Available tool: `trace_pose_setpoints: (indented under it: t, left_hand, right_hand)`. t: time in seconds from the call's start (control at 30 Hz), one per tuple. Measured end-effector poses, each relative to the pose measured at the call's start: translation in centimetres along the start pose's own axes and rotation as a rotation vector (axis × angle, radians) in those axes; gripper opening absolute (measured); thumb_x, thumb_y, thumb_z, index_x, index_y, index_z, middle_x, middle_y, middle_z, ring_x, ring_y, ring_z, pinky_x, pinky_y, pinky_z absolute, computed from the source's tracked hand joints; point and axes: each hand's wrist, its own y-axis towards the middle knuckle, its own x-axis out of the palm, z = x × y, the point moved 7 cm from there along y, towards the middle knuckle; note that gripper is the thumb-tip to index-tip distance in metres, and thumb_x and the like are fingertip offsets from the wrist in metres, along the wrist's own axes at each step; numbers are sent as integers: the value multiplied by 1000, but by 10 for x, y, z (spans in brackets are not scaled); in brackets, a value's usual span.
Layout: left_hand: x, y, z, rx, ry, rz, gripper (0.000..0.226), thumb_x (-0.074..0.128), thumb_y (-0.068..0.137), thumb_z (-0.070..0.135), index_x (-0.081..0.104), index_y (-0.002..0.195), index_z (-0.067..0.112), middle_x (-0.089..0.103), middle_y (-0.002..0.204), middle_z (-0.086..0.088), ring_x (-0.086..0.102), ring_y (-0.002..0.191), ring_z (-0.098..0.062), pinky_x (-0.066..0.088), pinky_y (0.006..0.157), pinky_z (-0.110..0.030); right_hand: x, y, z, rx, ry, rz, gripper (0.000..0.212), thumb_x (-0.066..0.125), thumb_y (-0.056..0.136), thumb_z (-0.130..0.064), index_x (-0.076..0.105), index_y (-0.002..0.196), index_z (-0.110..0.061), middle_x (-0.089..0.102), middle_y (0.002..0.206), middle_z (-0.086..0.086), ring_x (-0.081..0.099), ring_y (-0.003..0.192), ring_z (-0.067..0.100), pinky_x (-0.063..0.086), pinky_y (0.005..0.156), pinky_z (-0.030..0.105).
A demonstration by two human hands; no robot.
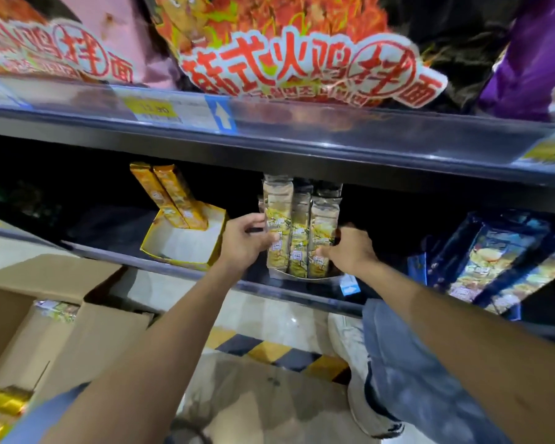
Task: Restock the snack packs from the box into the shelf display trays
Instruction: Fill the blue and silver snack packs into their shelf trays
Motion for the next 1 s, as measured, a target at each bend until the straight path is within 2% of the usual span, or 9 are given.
trace_pose_setpoints:
  t: [0.17,0.43,0.5,0.57,0.6,0.73,0.8,0.9,1.0]
  left_hand:
    - [7,1,-1,17,-34,-80,9,67,77,-10,62,83,-5,53,63,2,49,59,-1,47,60,-16]
    - [9,-1,-24,-28,21,-115,25,71,76,-7,58,94,-21,68,69,-14,43,60,3,44,70,-21]
    - [11,-2,-32,-46,74,-124,35,73,76,-3,54,95,-25,52,58,6,42,61,2,44,77,-26]
    - [13,1,-36,-30,84,-114,47,73,76,-4,42,100,-30,64,61,-10,38,51,10,43,76,-25]
    - [13,2,-36,-35,93,-106,48,73,75,-4,41,99,-31,50,47,6,36,47,11,42,74,-25]
    - [12,1,-39,-98,49,-111,27,70,76,-10,50,58,-6,32,44,15,31,46,4,39,73,-31]
    - [8,-4,-40,-130,37,-65,20,68,77,-10,53,65,-14,43,40,7,39,46,5,43,71,-29]
    - [1,-9,-40,-119,2,40,23,71,77,-6,60,92,-20,59,72,-23,55,55,5,51,69,-27]
    - [-2,-11,-40,-155,-2,63,21,71,77,-2,66,97,-9,67,80,-16,63,74,-12,55,72,-29]
  right_hand:
    - [6,5,8,8,19,0,28,77,75,-28,59,91,-14,64,106,12,61,96,26,46,76,28]
    - [11,7,11,12,22,6,32,77,75,-27,61,98,-12,62,109,12,60,99,27,50,81,32]
    - [11,8,12,21,30,9,34,77,74,-29,61,99,-13,63,110,12,60,100,27,51,83,34]
    - [10,9,14,31,44,31,37,78,73,-32,63,102,-15,64,110,11,61,101,27,51,85,34]
    - [9,10,14,36,44,41,40,78,73,-33,63,105,-15,65,111,10,61,102,27,51,86,33]
    - [10,14,15,58,41,51,44,76,74,-37,62,109,-14,65,114,11,59,106,28,52,88,35]
    - [11,15,16,70,31,58,42,75,75,-38,63,107,-14,65,113,11,59,106,28,52,86,34]
    - [11,15,16,81,21,77,40,73,78,-40,64,105,-13,65,112,12,59,105,29,51,83,32]
    - [9,12,13,80,-3,93,41,71,80,-40,60,108,-12,64,112,14,59,104,31,49,81,31]
